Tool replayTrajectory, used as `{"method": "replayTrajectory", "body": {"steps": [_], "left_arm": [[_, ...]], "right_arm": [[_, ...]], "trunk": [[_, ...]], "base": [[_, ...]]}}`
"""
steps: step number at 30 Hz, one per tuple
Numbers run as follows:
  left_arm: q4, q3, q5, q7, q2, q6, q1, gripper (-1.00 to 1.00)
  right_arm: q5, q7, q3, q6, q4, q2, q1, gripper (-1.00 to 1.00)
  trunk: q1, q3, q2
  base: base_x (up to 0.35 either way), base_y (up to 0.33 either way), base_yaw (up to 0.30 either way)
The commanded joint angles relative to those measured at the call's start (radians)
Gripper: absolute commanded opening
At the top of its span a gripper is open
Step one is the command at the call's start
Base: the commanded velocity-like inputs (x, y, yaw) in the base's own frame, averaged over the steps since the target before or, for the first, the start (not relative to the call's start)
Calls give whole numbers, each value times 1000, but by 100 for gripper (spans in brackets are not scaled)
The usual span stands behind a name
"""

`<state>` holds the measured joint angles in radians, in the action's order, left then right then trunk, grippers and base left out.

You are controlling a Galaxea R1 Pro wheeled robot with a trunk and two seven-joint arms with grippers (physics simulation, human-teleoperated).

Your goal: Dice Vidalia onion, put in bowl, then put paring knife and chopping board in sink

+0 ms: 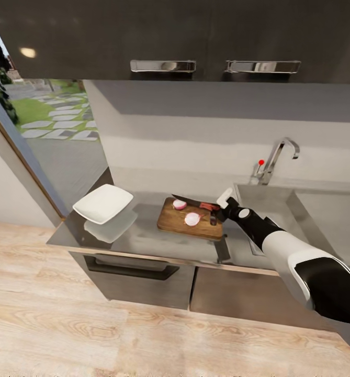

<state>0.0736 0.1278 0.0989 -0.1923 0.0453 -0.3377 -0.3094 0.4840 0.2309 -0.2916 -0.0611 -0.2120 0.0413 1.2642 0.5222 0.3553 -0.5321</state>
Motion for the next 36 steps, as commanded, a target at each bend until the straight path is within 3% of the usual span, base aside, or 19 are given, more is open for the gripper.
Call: {"method": "replayTrajectory", "body": {"steps": [1, 36], "left_arm": [[5, 9, 10, -1, 1, -7, -2, 100], [5, 9, 10, -1, 1, -7, -2, 100]], "right_arm": [[11, 5, 2, -5, 39, 0, 0, -100], [14, 5, 0, -7, 47, -1, 0, -100]], "trunk": [[1, 3, -1], [1, 6, -1]], "base": [[0, 0, 0], [0, 0, 0]]}}
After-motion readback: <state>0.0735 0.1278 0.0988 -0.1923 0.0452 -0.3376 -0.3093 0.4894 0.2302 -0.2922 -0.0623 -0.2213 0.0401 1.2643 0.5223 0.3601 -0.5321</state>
